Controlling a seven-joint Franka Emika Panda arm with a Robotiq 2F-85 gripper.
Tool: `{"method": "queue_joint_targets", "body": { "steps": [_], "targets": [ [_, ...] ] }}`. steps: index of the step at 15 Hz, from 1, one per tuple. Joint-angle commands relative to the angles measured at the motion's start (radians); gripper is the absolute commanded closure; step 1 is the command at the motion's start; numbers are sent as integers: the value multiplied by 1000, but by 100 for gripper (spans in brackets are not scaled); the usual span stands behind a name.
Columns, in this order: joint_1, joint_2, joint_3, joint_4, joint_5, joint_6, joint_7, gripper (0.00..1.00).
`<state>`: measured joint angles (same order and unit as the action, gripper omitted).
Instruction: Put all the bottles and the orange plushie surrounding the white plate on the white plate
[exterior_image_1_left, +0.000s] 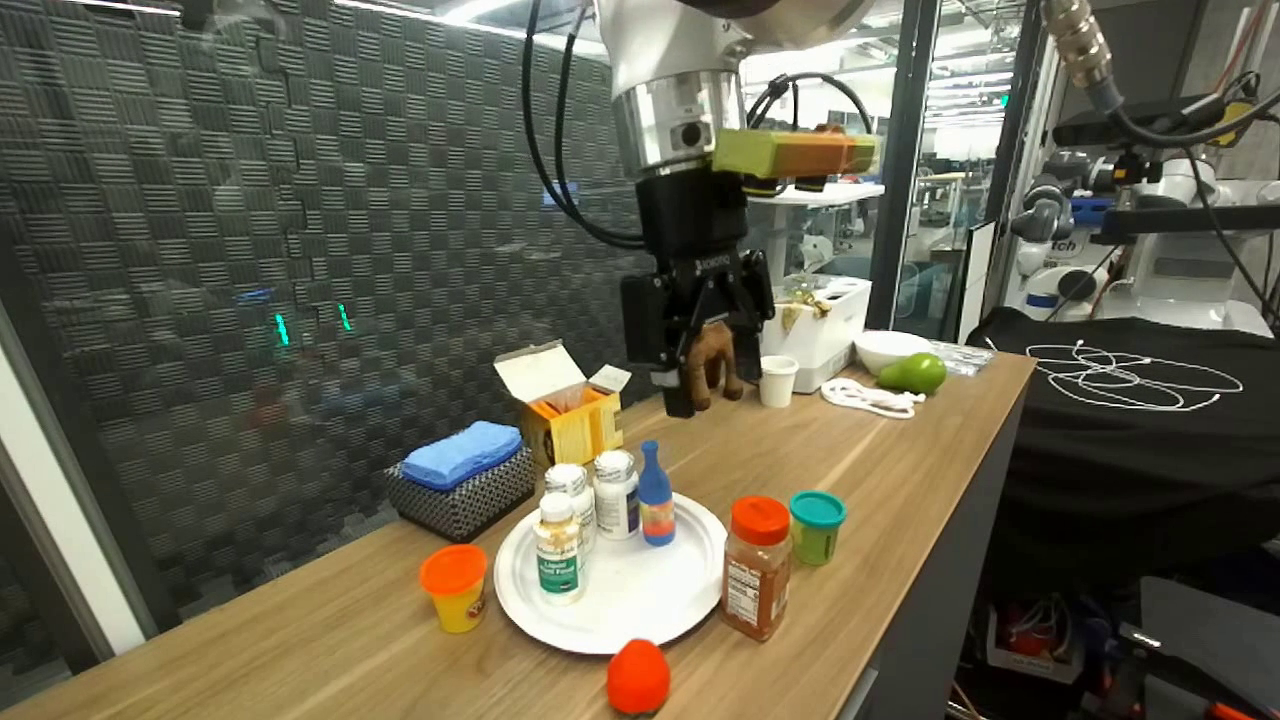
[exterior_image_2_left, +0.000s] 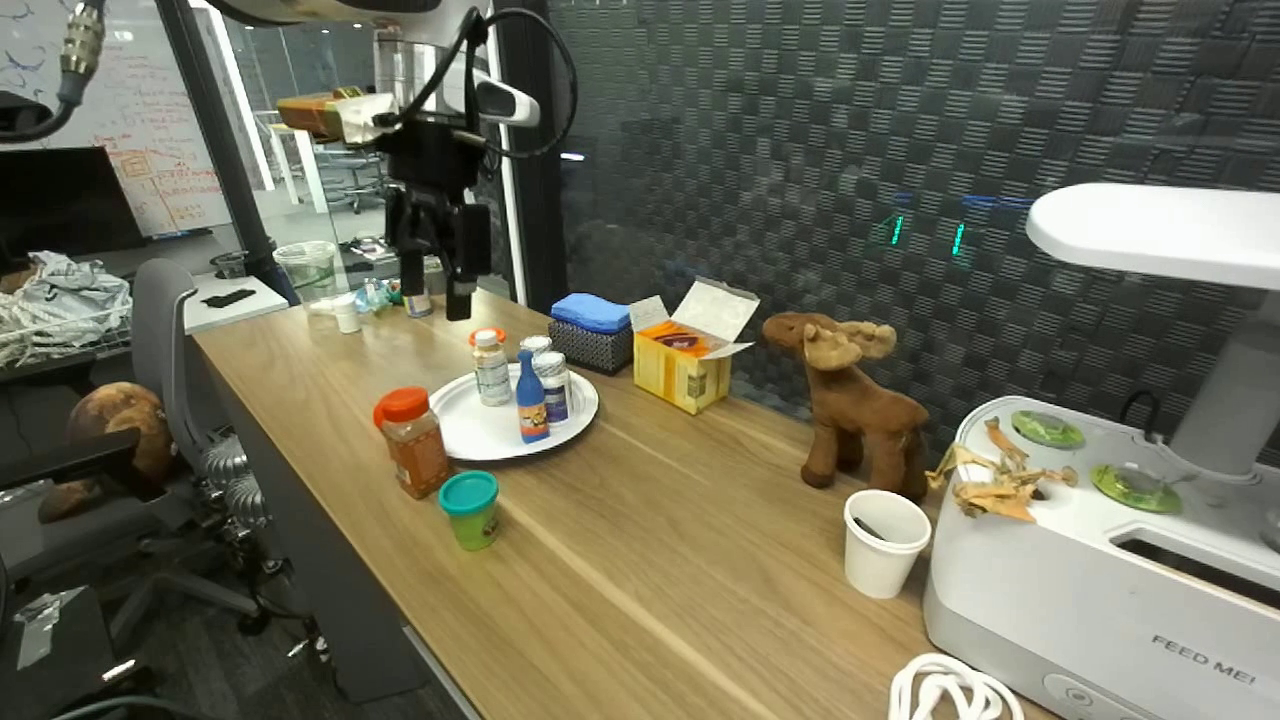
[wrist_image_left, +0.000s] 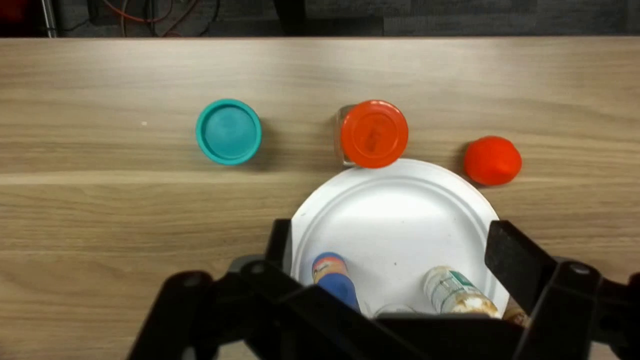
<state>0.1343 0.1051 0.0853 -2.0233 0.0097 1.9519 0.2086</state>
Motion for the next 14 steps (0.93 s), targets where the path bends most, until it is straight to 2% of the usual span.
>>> {"method": "queue_joint_targets", "body": {
  "steps": [1, 5, 10, 14],
  "targets": [
    [-16, -31, 4, -55, 33, 7, -41, 0],
    [-11, -58, 7, -122, 11, 62, -1, 0],
    [-6, -82, 8, -210, -20, 193, 69, 0],
    [-4, -84, 12, -259, -45, 232, 99, 0]
  ]
}}
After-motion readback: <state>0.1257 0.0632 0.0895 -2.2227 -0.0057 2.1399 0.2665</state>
